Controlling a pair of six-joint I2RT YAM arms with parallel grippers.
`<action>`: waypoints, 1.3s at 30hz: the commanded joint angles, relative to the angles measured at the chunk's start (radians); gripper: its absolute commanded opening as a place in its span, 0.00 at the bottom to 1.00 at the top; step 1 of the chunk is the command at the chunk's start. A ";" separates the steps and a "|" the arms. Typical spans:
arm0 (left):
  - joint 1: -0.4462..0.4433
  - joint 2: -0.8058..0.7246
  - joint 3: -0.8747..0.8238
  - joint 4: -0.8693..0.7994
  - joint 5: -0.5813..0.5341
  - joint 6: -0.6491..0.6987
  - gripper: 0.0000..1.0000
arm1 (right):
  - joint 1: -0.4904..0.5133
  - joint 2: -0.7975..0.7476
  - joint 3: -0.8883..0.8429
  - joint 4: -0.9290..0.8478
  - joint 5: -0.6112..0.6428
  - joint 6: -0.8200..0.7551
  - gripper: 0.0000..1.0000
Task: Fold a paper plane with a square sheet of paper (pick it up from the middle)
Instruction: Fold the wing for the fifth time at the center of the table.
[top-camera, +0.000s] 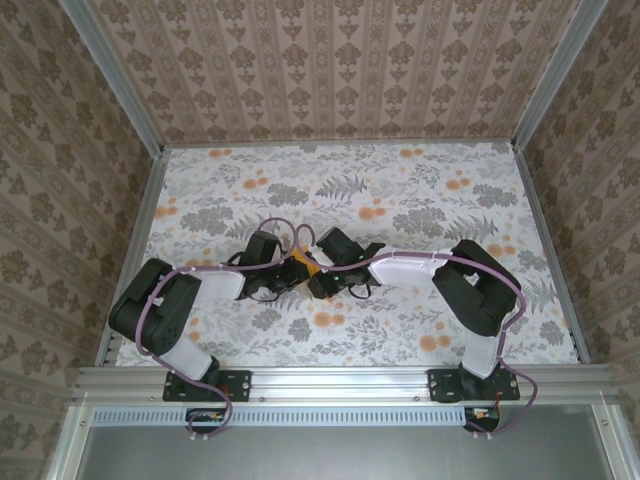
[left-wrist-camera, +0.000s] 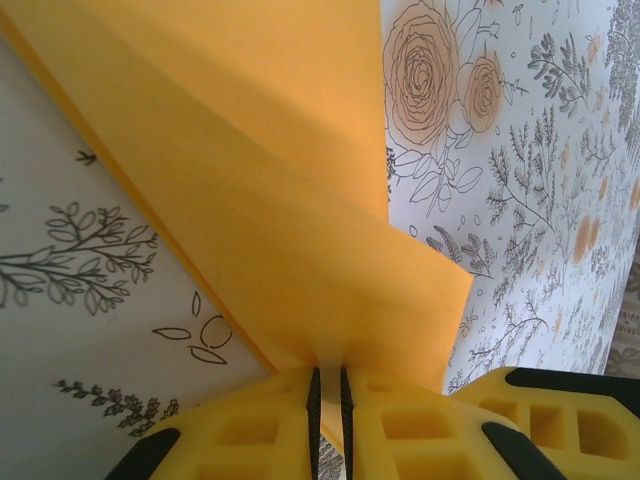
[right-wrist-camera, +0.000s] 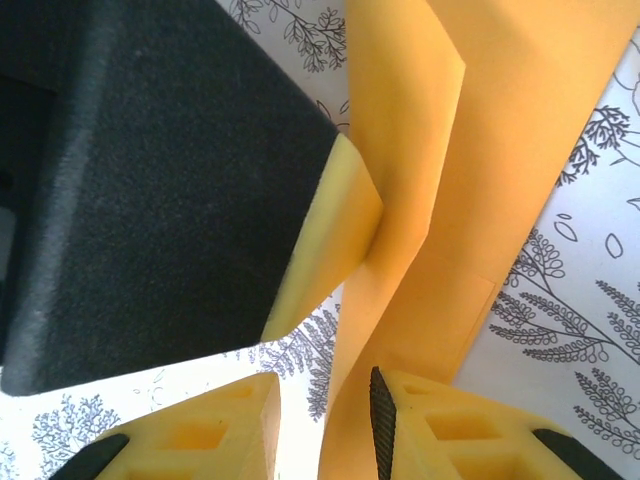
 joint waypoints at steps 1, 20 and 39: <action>0.003 0.017 0.022 -0.022 -0.004 -0.018 0.16 | 0.007 0.027 -0.019 0.008 0.039 -0.030 0.31; 0.015 -0.081 -0.017 -0.010 -0.002 0.008 0.15 | -0.052 0.028 -0.044 0.092 -0.211 0.075 0.03; 0.007 -0.004 -0.023 0.076 0.053 -0.007 0.15 | -0.098 0.109 -0.028 0.070 -0.325 0.140 0.08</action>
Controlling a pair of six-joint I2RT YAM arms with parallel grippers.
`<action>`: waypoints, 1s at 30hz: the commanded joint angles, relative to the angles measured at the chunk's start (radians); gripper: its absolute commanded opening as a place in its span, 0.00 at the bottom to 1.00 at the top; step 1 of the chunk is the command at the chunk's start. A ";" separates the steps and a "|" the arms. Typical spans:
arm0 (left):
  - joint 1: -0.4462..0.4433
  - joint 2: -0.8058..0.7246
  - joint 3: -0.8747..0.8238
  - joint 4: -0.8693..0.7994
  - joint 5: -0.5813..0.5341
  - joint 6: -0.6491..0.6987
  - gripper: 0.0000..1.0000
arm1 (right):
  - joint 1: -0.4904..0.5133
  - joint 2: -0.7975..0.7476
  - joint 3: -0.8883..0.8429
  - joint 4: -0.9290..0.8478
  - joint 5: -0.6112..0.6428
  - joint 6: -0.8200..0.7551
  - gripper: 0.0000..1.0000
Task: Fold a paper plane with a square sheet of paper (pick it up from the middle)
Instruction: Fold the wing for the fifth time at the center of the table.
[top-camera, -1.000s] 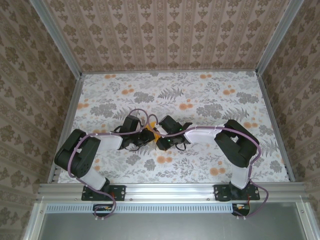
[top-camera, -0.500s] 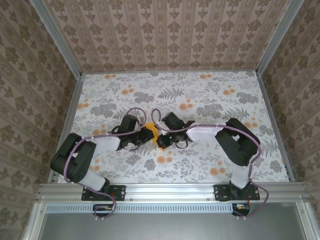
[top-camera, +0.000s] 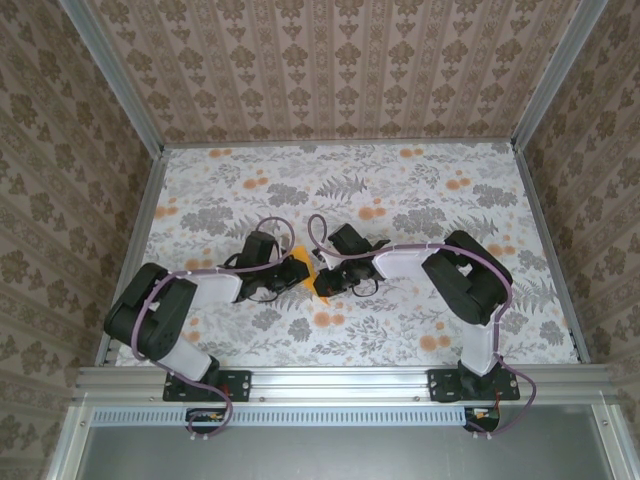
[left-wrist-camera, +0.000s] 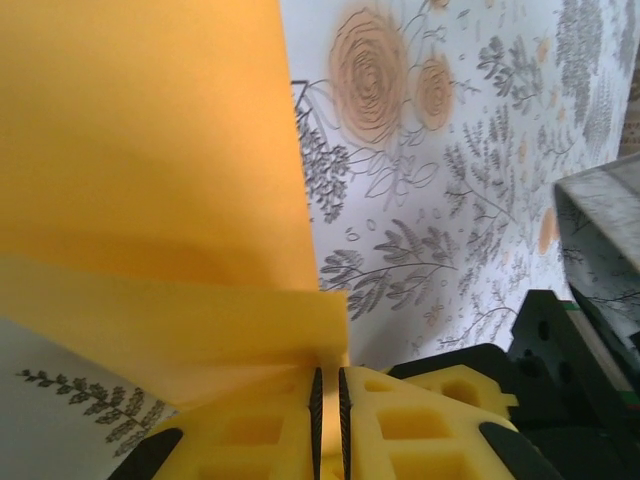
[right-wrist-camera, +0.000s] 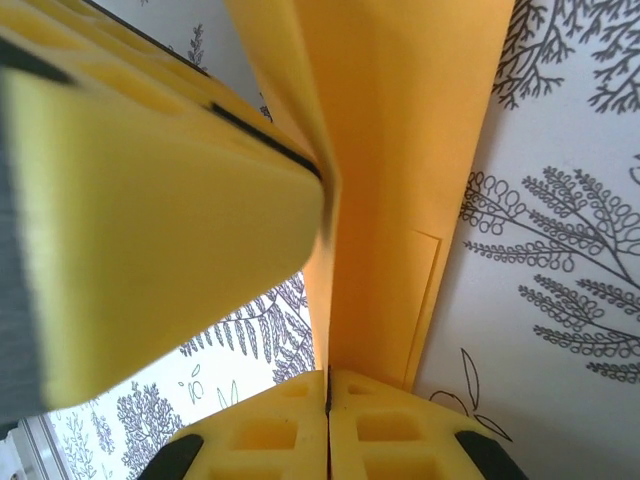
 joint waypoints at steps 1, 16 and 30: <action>-0.001 0.025 0.006 0.021 0.022 -0.008 0.15 | -0.006 0.030 0.007 -0.030 -0.021 0.015 0.08; -0.001 -0.071 -0.016 -0.025 -0.001 0.017 0.14 | -0.027 0.054 0.013 -0.054 -0.008 0.042 0.07; -0.001 0.001 -0.018 -0.035 -0.024 0.012 0.10 | -0.029 0.049 0.019 -0.052 -0.020 0.053 0.08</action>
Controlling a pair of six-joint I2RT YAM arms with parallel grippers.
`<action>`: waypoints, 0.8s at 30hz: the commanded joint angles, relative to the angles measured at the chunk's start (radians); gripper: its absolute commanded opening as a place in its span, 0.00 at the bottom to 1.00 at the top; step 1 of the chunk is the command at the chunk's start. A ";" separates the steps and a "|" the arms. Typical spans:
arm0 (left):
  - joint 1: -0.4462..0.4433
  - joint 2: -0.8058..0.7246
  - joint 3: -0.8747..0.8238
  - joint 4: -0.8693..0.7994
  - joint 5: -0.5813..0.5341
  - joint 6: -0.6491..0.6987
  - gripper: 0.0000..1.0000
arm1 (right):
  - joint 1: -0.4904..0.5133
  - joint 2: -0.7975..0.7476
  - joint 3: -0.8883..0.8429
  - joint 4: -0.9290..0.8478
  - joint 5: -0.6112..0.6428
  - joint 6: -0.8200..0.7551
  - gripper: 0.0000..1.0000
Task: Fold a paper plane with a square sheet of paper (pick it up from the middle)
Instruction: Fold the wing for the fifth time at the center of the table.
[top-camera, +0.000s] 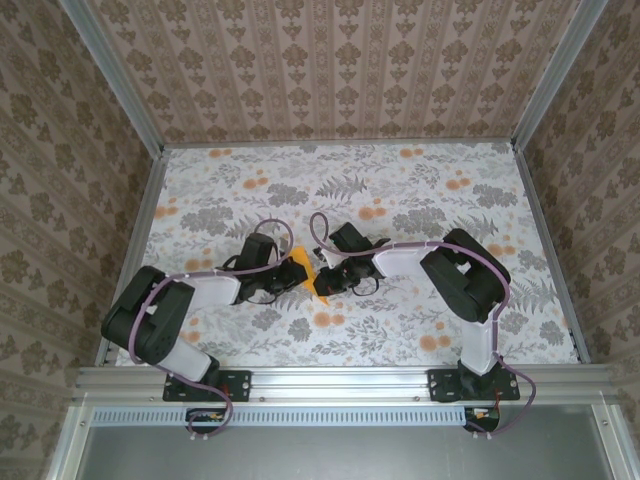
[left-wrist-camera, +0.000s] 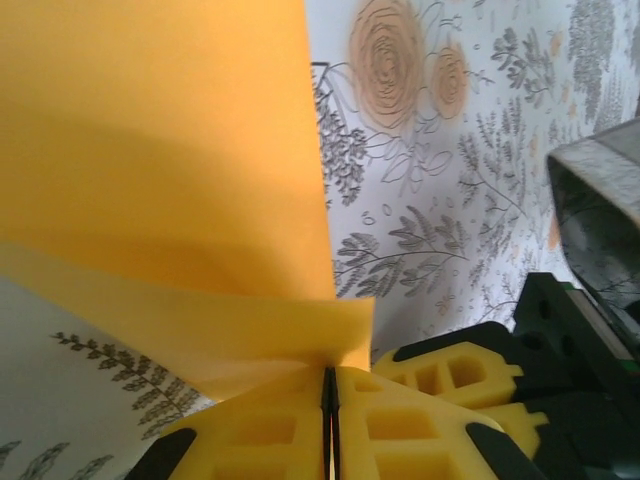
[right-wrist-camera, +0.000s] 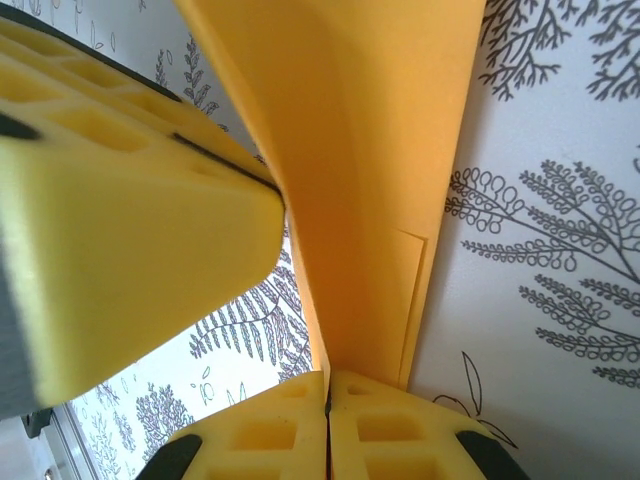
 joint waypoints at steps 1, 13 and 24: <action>-0.001 0.032 0.001 -0.016 -0.013 0.011 0.10 | -0.009 0.030 0.012 -0.052 0.018 0.015 0.09; -0.003 0.066 0.004 -0.018 -0.016 0.016 0.09 | -0.035 -0.059 -0.012 -0.046 -0.094 0.082 0.20; -0.003 0.070 0.009 -0.013 -0.013 0.019 0.09 | -0.037 -0.039 -0.040 -0.078 -0.091 0.076 0.13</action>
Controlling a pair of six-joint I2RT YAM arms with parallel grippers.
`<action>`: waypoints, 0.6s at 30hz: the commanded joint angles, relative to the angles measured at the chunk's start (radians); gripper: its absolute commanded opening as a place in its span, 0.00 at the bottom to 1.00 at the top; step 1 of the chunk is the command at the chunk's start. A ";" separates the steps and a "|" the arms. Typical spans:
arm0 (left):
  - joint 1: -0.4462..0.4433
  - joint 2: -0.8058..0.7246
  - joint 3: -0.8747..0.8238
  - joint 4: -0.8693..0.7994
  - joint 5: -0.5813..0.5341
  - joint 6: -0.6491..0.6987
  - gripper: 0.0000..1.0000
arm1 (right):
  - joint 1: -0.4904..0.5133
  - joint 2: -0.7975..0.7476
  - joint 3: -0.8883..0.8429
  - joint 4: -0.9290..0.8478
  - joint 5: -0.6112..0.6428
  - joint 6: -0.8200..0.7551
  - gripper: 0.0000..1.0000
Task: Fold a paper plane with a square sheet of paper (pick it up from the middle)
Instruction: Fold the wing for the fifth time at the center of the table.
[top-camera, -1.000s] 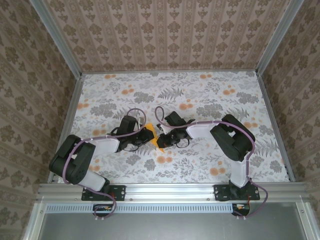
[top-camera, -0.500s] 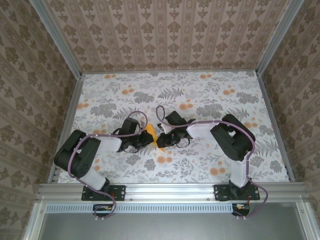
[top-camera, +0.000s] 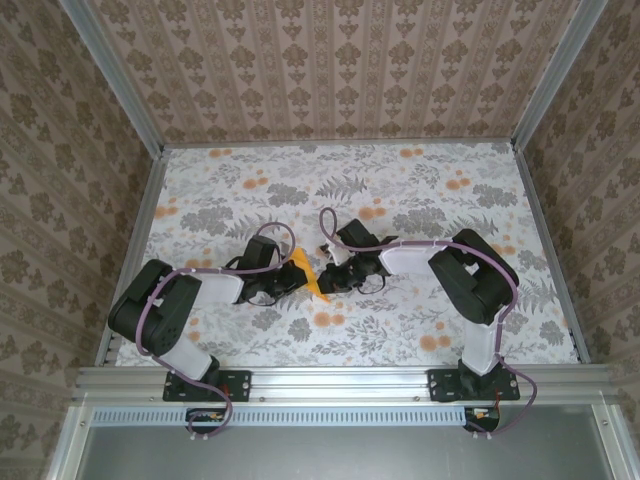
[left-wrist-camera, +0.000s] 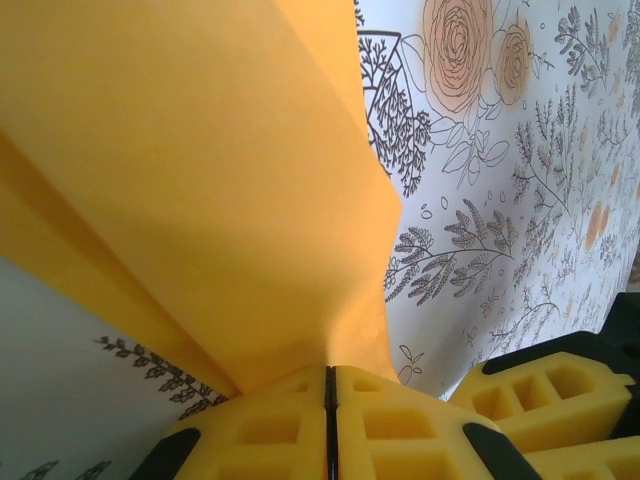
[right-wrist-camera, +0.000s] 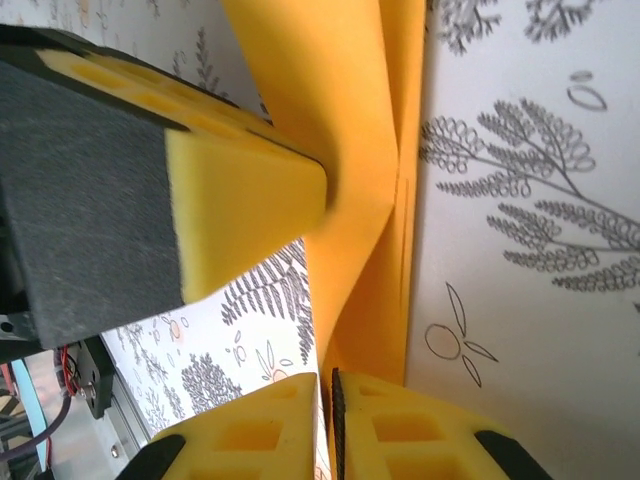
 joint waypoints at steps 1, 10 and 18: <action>-0.002 0.022 0.012 -0.015 -0.010 0.019 0.09 | 0.000 0.010 -0.018 -0.037 -0.019 0.006 0.12; -0.002 0.020 0.027 0.025 0.013 0.019 0.11 | 0.000 0.045 -0.022 -0.042 -0.015 0.002 0.08; -0.003 0.015 0.019 0.097 0.051 0.011 0.14 | 0.000 0.062 -0.025 -0.059 0.004 -0.003 0.08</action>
